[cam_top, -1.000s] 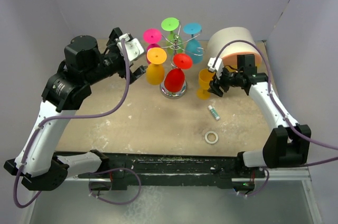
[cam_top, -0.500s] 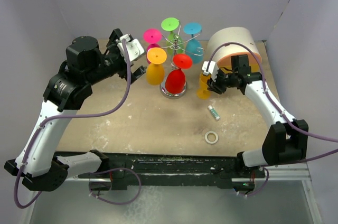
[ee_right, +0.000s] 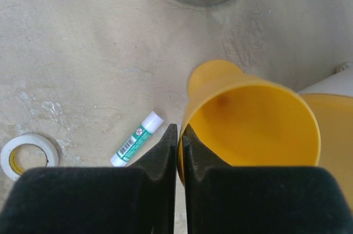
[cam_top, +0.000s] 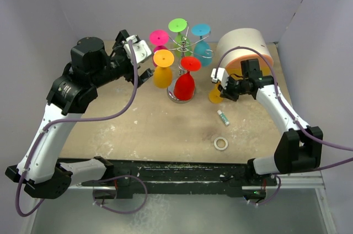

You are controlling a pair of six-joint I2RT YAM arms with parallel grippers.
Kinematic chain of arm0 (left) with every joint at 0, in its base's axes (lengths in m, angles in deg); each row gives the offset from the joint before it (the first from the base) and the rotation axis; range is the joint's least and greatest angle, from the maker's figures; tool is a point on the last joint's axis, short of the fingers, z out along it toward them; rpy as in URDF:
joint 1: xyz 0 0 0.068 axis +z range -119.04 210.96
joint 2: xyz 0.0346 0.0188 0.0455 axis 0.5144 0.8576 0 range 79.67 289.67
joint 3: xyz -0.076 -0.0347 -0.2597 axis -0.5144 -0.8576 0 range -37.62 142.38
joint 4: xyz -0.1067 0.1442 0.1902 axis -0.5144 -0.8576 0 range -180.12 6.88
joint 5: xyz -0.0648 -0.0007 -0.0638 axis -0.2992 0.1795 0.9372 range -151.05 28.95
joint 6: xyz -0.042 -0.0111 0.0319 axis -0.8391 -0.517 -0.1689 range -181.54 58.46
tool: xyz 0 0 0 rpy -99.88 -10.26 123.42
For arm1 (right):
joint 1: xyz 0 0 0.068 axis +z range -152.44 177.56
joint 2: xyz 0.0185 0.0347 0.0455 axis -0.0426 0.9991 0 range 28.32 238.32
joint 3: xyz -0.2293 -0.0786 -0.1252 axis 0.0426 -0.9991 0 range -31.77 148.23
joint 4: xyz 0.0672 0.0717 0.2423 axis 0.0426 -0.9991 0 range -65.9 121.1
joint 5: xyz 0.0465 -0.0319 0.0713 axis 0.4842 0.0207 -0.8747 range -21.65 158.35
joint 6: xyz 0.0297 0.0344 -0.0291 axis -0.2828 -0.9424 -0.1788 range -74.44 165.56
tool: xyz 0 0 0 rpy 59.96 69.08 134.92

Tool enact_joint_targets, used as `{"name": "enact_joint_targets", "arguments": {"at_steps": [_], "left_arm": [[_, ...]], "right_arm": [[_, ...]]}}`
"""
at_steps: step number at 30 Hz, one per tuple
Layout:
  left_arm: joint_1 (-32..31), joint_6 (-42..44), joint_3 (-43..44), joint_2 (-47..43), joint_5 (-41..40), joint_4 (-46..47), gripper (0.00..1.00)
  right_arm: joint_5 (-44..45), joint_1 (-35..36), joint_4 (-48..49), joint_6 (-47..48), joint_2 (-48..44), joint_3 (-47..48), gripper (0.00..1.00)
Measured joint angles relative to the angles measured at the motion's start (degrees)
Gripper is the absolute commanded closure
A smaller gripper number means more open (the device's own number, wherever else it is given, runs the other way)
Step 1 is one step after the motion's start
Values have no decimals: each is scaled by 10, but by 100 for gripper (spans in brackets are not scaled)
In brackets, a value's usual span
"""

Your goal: Place the wine glass upside down on the wine glass rack

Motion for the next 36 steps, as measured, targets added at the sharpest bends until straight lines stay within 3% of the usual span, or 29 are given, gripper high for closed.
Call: {"name": "enact_joint_targets", "arguments": {"at_steps": [9, 16, 23, 36], "left_arm": [[0, -6, -2, 0, -3, 4, 1], [2, -26, -8, 0, -23, 26, 1], [10, -89, -2, 13, 15, 39, 1], [11, -176, 22, 43, 118, 69, 3]], "right_arm": [[2, 0, -30, -10, -57, 2, 100], [3, 0, -36, -53, -158, 10, 100], [38, -16, -31, -116, -266, 39, 100], [73, -57, -13, -214, -290, 235, 100]]}}
